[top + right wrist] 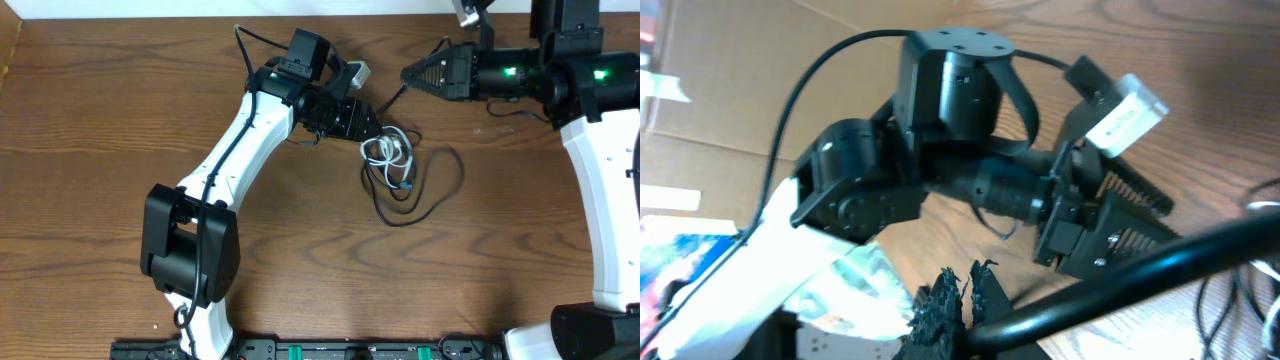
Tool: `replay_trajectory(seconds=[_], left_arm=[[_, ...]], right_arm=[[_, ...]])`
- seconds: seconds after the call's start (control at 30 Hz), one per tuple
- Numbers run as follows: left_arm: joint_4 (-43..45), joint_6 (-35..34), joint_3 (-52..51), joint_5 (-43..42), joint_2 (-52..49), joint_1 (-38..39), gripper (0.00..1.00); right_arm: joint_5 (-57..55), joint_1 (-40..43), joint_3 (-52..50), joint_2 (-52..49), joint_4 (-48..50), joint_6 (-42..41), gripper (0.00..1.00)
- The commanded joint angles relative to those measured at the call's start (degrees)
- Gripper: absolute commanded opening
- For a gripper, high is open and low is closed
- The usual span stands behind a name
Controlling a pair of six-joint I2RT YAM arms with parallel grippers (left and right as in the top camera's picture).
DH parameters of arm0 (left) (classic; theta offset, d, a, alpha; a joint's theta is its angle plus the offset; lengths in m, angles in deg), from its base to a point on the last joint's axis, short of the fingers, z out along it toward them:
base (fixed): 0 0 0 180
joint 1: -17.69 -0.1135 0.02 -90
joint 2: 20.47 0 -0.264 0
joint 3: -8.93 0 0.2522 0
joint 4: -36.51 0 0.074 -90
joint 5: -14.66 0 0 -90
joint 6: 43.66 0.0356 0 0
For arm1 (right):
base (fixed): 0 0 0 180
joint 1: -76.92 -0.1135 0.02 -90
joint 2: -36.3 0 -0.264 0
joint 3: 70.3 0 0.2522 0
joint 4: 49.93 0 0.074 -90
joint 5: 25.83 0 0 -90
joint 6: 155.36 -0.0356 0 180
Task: Untangle cables
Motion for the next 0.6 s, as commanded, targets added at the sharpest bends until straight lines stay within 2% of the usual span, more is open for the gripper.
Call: replay_trajectory(seconds=[0.0, 0.17, 0.3, 0.57], left_arm=[[0.11, 1.44, -0.35, -0.92, -0.70, 0.42, 0.59], [0.20, 1.42, -0.35, -0.94, -0.74, 1.86, 0.59], [1.01, 1.42, -0.35, -0.90, -0.74, 2.58, 0.59], [1.79, 1.36, -0.35, 6.23, -0.76, 2.58, 0.59]], right_arm=[[4.68, 0.24, 1.46, 0.48, -0.09, 1.36, 0.02], [4.85, 0.48, 1.62, 0.55, 0.09, 1.09, 0.02], [10.71, 1.79, 1.99, 0.55, 2.97, 0.11, 0.01], [26.03, 5.55, 2.36, 0.83, 18.27, -12.04, 0.02]])
